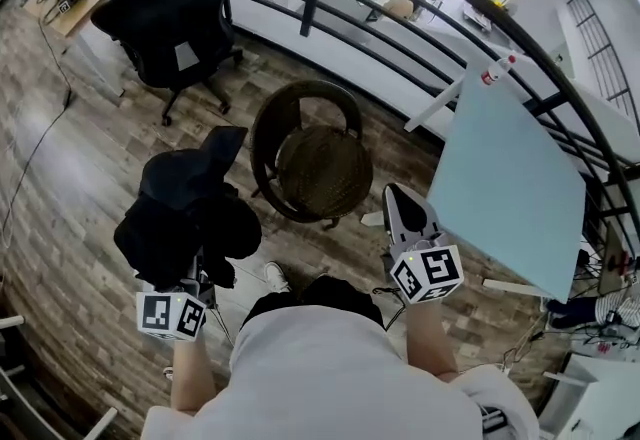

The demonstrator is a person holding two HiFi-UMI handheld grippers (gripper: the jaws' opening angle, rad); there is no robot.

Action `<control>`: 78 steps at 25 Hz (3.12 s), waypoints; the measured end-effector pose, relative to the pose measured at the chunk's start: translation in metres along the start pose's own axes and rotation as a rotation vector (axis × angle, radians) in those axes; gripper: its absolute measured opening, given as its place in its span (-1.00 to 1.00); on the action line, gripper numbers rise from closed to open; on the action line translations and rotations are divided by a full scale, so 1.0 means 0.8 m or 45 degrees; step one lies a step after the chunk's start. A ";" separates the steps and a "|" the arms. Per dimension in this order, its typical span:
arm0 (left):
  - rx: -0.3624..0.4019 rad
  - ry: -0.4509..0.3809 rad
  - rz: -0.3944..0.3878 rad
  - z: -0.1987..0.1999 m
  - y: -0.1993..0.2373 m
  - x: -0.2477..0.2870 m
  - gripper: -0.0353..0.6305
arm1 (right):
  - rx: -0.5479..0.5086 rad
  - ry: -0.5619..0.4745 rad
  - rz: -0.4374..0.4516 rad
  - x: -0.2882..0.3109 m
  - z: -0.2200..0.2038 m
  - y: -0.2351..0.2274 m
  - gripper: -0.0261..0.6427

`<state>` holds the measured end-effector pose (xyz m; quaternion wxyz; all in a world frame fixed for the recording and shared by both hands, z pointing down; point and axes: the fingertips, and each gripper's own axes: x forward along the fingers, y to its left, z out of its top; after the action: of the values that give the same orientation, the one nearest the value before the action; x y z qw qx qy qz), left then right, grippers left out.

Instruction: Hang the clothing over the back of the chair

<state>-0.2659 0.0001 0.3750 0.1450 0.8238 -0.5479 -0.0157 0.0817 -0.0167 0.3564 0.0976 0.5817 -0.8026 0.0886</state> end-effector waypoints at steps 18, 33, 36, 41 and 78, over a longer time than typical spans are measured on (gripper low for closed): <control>0.035 -0.088 0.087 0.050 -0.043 0.091 -0.53 | 0.027 -0.055 0.189 0.100 0.023 -0.081 -0.87; 0.118 -0.029 0.157 0.036 0.011 0.231 -0.53 | 0.104 0.059 0.275 0.139 -0.028 -0.118 -0.87; 0.111 -0.016 0.178 0.027 0.039 0.255 -0.53 | 0.109 0.094 0.292 0.147 -0.043 -0.116 -0.87; 0.094 -0.009 0.234 0.016 0.089 0.293 -0.53 | 0.080 0.144 0.324 0.167 -0.063 -0.114 -0.87; 0.273 0.124 0.138 -0.055 0.148 0.461 -0.52 | 0.173 0.137 0.345 0.216 -0.160 -0.097 -0.87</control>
<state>-0.2170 -0.3668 0.4961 0.0832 0.8035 -0.5824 0.0907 0.1097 -0.1660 0.5268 0.0879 0.4677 -0.8596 0.1861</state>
